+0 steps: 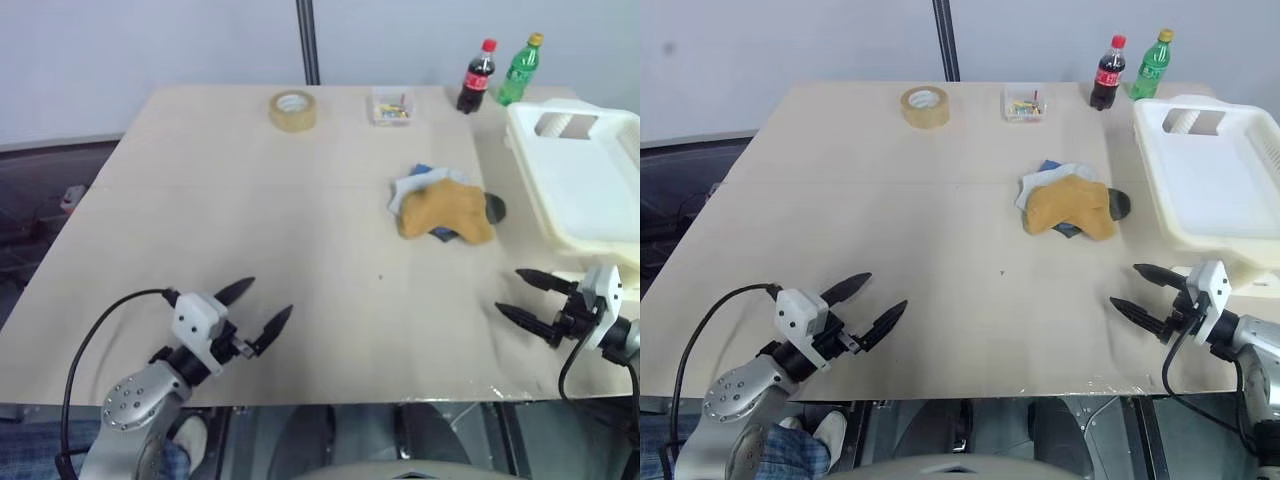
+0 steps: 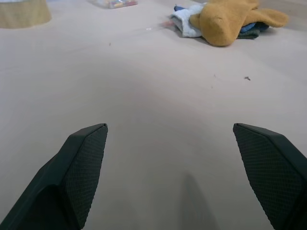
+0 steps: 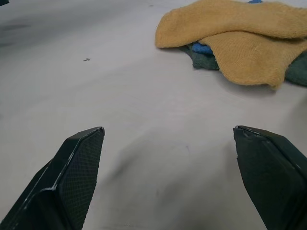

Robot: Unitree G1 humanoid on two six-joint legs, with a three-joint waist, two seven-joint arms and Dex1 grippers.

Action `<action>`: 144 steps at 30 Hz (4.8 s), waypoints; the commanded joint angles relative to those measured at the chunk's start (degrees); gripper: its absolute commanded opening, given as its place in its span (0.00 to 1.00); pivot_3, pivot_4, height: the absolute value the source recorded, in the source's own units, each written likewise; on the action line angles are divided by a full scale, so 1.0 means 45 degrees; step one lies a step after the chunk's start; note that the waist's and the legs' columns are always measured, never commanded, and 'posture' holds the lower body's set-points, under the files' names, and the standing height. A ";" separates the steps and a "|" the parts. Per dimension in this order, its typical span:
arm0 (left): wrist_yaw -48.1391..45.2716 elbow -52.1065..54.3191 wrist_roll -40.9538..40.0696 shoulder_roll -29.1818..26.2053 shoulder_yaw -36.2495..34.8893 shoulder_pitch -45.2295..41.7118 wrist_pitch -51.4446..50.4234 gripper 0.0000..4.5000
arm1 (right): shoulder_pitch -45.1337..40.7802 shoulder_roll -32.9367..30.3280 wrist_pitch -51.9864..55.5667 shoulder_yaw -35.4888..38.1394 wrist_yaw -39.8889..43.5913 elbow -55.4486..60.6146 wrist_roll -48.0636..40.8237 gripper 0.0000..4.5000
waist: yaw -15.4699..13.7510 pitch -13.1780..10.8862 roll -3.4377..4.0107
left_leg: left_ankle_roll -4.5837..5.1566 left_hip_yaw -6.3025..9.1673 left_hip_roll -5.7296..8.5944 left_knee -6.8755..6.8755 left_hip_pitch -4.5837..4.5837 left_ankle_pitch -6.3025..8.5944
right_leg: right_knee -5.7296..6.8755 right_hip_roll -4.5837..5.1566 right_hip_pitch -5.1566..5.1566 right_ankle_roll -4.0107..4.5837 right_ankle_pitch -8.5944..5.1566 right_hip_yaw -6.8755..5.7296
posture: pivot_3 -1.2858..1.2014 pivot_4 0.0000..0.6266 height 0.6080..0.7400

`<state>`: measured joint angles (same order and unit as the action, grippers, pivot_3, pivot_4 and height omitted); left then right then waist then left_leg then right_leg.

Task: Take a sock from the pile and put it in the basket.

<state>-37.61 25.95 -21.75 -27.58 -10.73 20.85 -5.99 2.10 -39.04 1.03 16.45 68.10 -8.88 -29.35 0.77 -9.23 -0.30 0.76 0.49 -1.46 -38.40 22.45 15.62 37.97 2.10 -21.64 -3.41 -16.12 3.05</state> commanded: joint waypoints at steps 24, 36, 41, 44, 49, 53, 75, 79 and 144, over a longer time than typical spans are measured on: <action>-0.0461 0.0953 -0.0664 0.0076 0.0062 -0.0086 0.0174 1.00 | -0.0763 0.0193 0.0222 0.0056 -0.0356 0.0380 -0.0209 0.99 | 0.0010 0.0000 0.0000 | 0.0000 -0.0005 -0.0001 -0.0002 -0.0003 0.0000 | 0.0001 0.0000 0.0001 -0.0001 0.0000 0.0004 | 0.52 0.24 1.00; -0.1561 0.1061 -0.1306 -0.0313 0.0304 -0.0219 0.0168 1.00 | -0.3830 0.1065 0.1347 -0.1556 -0.3092 0.1876 0.1257 0.99 | 0.0167 -0.0011 0.0010 | -0.0002 -0.0024 -0.0003 -0.0003 -0.0018 -0.0001 | 0.0012 -0.0021 -0.0005 -0.0001 0.0001 0.0024 | 0.52 0.24 1.00; -0.2233 0.0823 -0.1054 -0.0736 0.0483 -0.0305 0.0559 1.00 | -0.5645 0.1324 0.0822 -0.3856 -0.4758 0.0570 0.4681 0.99 | 0.0121 -0.0010 0.0004 | -0.0004 -0.0009 0.0006 -0.0001 -0.0004 -0.0002 | 0.0010 -0.0026 -0.0015 0.0001 0.0001 0.0014 | 0.52 0.24 1.00; -0.2242 0.0810 -0.0978 -0.0766 0.0487 -0.0401 0.0591 1.00 | -0.6502 0.1927 0.0430 -0.4419 -0.5347 -0.0349 0.5334 0.99 | -0.0006 -0.0014 -0.0001 | -0.0001 0.0004 0.0016 -0.0001 0.0026 -0.0001 | -0.0007 0.0009 -0.0026 0.0001 0.0001 -0.0008 | 0.52 0.24 1.00; -0.2037 0.0908 -0.0928 -0.0612 0.0494 -0.0375 0.0621 1.00 | -0.7497 0.2811 0.0481 -0.4958 -0.5801 -0.1457 0.5828 0.99 | 0.0035 -0.0017 0.0003 | -0.0001 0.0003 0.0011 0.0006 0.0058 0.0000 | 0.0002 0.0012 -0.0065 0.0000 0.0002 -0.0007 | 0.52 0.24 1.00; -0.1879 0.0970 -0.0779 -0.0485 0.0499 -0.0199 0.0729 1.00 | -0.7922 0.3367 0.0369 -0.5217 -0.5827 -0.1962 0.5969 0.99 | 0.0052 -0.0018 0.0004 | -0.0001 0.0005 0.0008 0.0007 0.0057 0.0000 | 0.0005 0.0010 -0.0065 0.0001 0.0002 -0.0010 | 0.52 0.24 1.00; -0.1729 0.1176 -0.0966 -0.0464 0.0365 0.0109 0.0673 1.00 | -0.5305 0.2405 0.5970 -0.5328 -0.4412 0.4166 0.3831 0.01 | -0.0029 -0.0018 0.0005 | 0.0001 0.0040 0.0011 0.0013 0.0081 0.0001 | -0.0002 0.0033 -0.0065 0.0003 0.0002 -0.0044 | 0.52 0.24 1.00; -0.1847 0.1186 -0.1043 -0.0496 0.0557 0.0102 0.0562 1.00 | -0.4621 0.2584 0.8746 -0.5801 -0.4542 0.6561 0.2407 0.01 | 0.0128 -0.0022 0.0004 | 0.0004 0.0033 0.0014 0.0013 0.0062 0.0002 | 0.0007 0.0053 -0.0062 0.0002 0.0003 -0.0039 | 0.52 0.24 1.00; -0.2191 0.1140 -0.2017 -0.0832 0.0030 -0.0603 0.0243 1.00 | -0.0452 0.0151 1.4941 -0.1305 -0.6661 0.9102 -0.1412 0.29 | 0.0029 -0.0009 -0.0033 | 0.0003 0.0015 0.0018 0.0004 0.0053 0.0003 | -0.0008 -0.0002 -0.0057 0.0003 -0.0006 -0.0018 | 0.52 0.24 1.00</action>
<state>-47.33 29.07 -29.58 -30.98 -9.48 18.53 -5.61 -0.70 -36.21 68.54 8.61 38.07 32.72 -36.16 0.90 -9.27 -0.45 0.77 0.56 -1.38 -38.41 22.65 15.63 37.93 2.06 -21.85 -3.38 -16.15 2.98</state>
